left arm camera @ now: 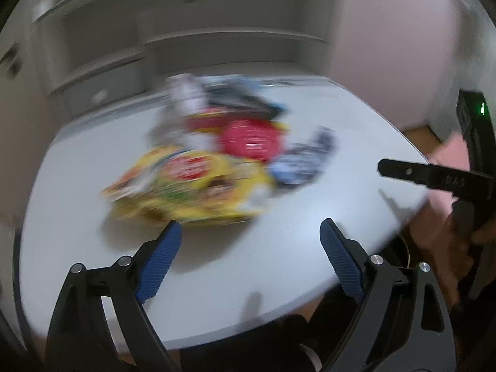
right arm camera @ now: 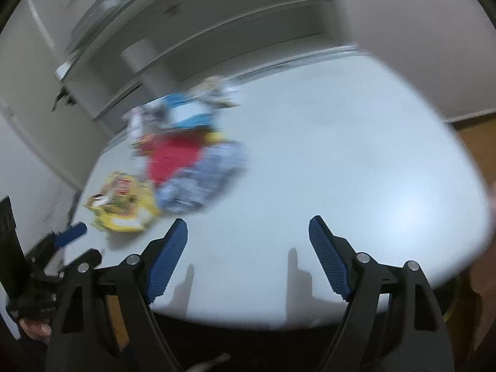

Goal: Collect trash
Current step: 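Return to the desk and grasp the crumpled paper with the right tool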

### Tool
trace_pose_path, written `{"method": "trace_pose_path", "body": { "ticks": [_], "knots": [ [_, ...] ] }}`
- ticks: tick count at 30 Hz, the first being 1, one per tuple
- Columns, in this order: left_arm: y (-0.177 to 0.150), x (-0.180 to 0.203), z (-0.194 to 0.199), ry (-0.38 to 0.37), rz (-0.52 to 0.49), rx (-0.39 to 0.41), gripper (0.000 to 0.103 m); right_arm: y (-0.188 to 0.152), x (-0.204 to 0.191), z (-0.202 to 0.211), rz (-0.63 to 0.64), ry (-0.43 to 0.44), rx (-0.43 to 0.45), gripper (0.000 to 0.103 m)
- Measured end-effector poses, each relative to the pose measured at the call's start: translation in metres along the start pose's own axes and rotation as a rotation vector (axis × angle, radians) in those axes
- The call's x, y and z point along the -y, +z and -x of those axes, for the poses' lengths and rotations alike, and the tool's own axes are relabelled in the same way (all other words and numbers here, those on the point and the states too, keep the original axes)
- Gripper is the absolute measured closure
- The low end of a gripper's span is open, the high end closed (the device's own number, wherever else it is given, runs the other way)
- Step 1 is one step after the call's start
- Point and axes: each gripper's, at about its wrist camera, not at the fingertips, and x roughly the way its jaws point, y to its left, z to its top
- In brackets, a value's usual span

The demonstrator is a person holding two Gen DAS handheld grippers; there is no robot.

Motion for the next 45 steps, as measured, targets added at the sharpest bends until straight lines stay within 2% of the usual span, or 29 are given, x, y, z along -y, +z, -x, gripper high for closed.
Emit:
{"method": "trace_pose_path", "body": {
  "ticks": [3, 5, 11, 13, 14, 15, 17, 21, 23, 25, 27, 29, 32, 34, 40, 42, 43, 45],
  "knots": [
    [-0.008, -0.032, 0.007, 0.026, 0.087, -0.015, 0.015, 0.023, -0.030, -0.035, -0.006, 0.033, -0.041, 0.025],
    [-0.008, -0.043, 0.009, 0.039, 0.127, -0.018, 0.014, 0.032, -0.040, -0.054, -0.032, 0.002, -0.057, 0.025],
    [-0.016, -0.071, 0.002, 0.025, 0.210, -0.051, 0.013, 0.049, -0.035, -0.082, -0.150, -0.015, -0.084, 0.026],
    [-0.019, -0.076, 0.002, 0.015, 0.252, -0.062, 0.013, 0.047, -0.032, -0.084, -0.162, -0.022, -0.078, 0.038],
    [-0.018, -0.078, -0.001, 0.007, 0.278, -0.069, 0.013, 0.047, -0.032, -0.084, -0.162, -0.032, -0.076, 0.049],
    [-0.017, -0.080, -0.005, 0.000, 0.304, -0.076, 0.013, 0.048, -0.031, -0.087, -0.167, -0.022, -0.082, 0.065],
    [-0.015, -0.080, -0.010, -0.013, 0.354, -0.086, 0.013, 0.045, -0.028, -0.083, -0.177, -0.001, -0.074, 0.066],
    [-0.008, -0.082, -0.021, -0.026, 0.435, -0.093, 0.013, 0.042, -0.032, -0.061, -0.119, -0.012, -0.026, 0.066],
    [-0.004, -0.084, -0.027, -0.057, 0.493, -0.113, 0.013, 0.040, -0.032, -0.049, -0.095, -0.011, -0.013, 0.066],
    [-0.002, -0.085, -0.028, -0.054, 0.533, -0.130, 0.013, 0.036, -0.032, -0.042, -0.081, -0.001, -0.014, 0.066],
    [-0.002, -0.085, -0.023, -0.082, 0.559, -0.124, 0.012, 0.032, -0.031, -0.036, -0.070, 0.003, -0.016, 0.066],
    [0.000, -0.082, -0.020, -0.054, 0.555, -0.118, 0.011, 0.029, -0.031, -0.032, -0.059, 0.007, -0.018, 0.066],
    [0.002, -0.078, -0.019, -0.059, 0.552, -0.114, 0.011, 0.027, -0.033, -0.031, -0.043, 0.001, -0.015, 0.066],
    [0.003, -0.074, -0.024, -0.027, 0.538, -0.122, 0.011, 0.024, -0.032, -0.031, -0.041, 0.001, -0.017, 0.066],
    [-0.002, -0.078, -0.049, 0.006, 0.601, -0.158, 0.011, 0.019, -0.039, -0.027, -0.011, -0.001, -0.015, 0.066],
    [-0.002, -0.078, -0.051, 0.019, 0.604, -0.127, 0.011, 0.017, -0.040, -0.025, 0.006, -0.006, -0.015, 0.066],
    [-0.001, -0.077, -0.051, 0.029, 0.600, -0.118, 0.015, 0.017, -0.040, -0.024, 0.009, -0.010, -0.015, 0.066],
    [-0.002, -0.078, -0.052, 0.021, 0.614, -0.107, 0.035, 0.015, -0.036, -0.021, 0.009, -0.015, -0.013, 0.066]
  ]
}}
